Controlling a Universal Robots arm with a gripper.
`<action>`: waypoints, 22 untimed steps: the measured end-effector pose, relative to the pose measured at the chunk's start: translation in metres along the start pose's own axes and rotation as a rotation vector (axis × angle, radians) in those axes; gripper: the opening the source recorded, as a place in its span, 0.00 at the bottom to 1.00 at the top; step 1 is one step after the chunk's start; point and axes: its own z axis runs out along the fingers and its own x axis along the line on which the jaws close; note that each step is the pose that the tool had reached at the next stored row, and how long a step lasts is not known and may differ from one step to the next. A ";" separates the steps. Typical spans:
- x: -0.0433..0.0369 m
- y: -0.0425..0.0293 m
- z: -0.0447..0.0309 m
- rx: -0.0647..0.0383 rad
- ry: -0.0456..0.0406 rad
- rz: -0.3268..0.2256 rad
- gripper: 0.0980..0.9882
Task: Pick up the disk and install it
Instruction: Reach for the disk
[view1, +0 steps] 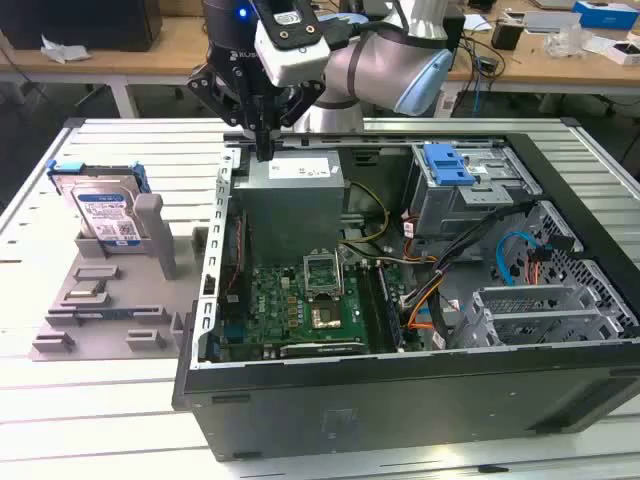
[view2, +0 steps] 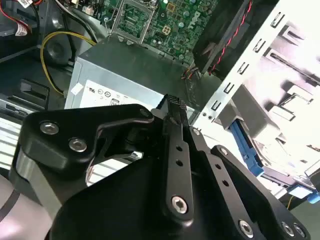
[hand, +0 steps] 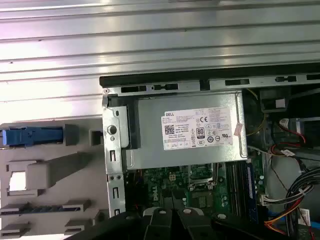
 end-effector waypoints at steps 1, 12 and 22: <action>0.0058 -0.0005 -0.0002 0.000 0.0000 0.000 0.00; 0.0464 -0.0035 -0.0013 0.000 0.0001 0.000 0.00; 0.0901 -0.0063 -0.0022 0.000 0.0000 0.000 0.00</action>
